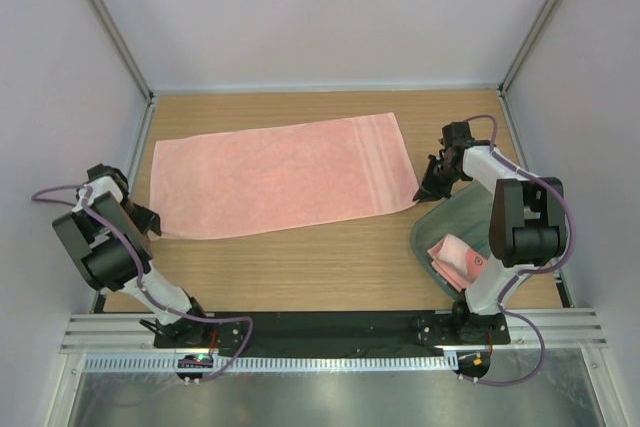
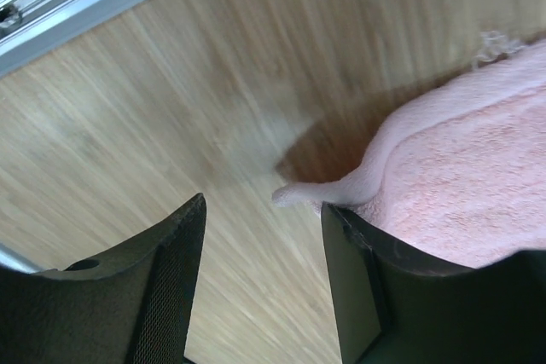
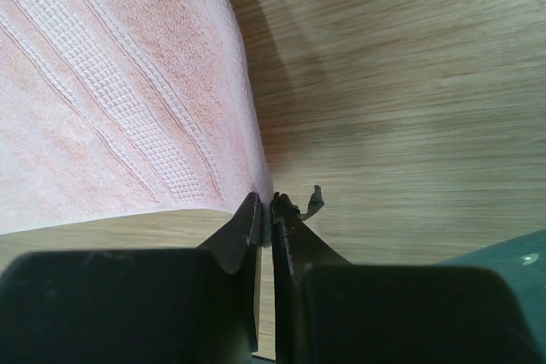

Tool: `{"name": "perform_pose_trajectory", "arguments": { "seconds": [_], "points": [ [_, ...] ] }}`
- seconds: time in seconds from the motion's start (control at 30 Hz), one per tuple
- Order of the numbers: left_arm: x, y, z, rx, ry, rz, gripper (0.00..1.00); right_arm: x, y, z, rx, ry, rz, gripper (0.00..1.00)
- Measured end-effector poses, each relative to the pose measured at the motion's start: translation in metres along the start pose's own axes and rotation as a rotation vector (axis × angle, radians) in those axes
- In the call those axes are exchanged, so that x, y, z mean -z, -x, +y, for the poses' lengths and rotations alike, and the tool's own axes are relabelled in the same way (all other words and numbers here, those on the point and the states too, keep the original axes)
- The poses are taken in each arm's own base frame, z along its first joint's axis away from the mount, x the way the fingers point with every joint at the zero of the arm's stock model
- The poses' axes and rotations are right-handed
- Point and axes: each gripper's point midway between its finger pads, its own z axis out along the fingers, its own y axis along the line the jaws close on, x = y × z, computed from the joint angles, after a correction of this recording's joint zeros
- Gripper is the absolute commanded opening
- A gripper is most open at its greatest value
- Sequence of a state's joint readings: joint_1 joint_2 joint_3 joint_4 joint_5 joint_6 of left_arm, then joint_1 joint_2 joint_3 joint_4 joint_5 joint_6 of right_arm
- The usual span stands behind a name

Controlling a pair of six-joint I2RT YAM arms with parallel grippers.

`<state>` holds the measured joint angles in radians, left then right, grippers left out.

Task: Roll the towels
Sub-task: Fold the towel

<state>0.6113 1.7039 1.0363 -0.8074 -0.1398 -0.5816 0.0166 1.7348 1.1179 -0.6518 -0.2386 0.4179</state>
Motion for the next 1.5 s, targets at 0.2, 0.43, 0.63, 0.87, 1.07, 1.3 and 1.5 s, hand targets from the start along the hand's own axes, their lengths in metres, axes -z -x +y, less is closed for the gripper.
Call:
{"name": "perform_pose_trajectory", "arguments": {
  "seconds": [0.2, 0.43, 0.63, 0.87, 1.07, 1.3, 1.5],
  "points": [
    [0.008, 0.009, -0.012, 0.0, -0.082, -0.056, 0.57, 0.0, 0.0, 0.0, 0.0, 0.0, 0.0, 0.01],
    [0.024, 0.018, -0.016, 0.007, -0.13, -0.126, 0.54, 0.0, 0.0, 0.0, 0.0, 0.0, 0.0, 0.01],
    [0.027, 0.02, -0.014, 0.01, -0.125, -0.146, 0.5, 0.0, 0.0, 0.0, 0.0, 0.0, 0.001, 0.01],
    [0.029, 0.02, -0.01, 0.012, -0.108, -0.162, 0.51, 0.0, 0.0, 0.0, 0.0, 0.0, 0.001, 0.01],
    [0.026, 0.018, -0.01, -0.005, -0.086, -0.161, 0.54, 0.0, 0.0, 0.0, 0.0, 0.0, 0.001, 0.01],
    [0.004, -0.001, -0.011, -0.062, -0.013, -0.078, 0.49, 0.0, -0.001, 0.0, 0.0, 0.0, 0.001, 0.01],
    [-0.001, -0.002, -0.012, -0.066, 0.0, -0.055, 0.49, -0.001, -0.001, 0.0, 0.0, 0.001, 0.001, 0.01]
  ]
}}
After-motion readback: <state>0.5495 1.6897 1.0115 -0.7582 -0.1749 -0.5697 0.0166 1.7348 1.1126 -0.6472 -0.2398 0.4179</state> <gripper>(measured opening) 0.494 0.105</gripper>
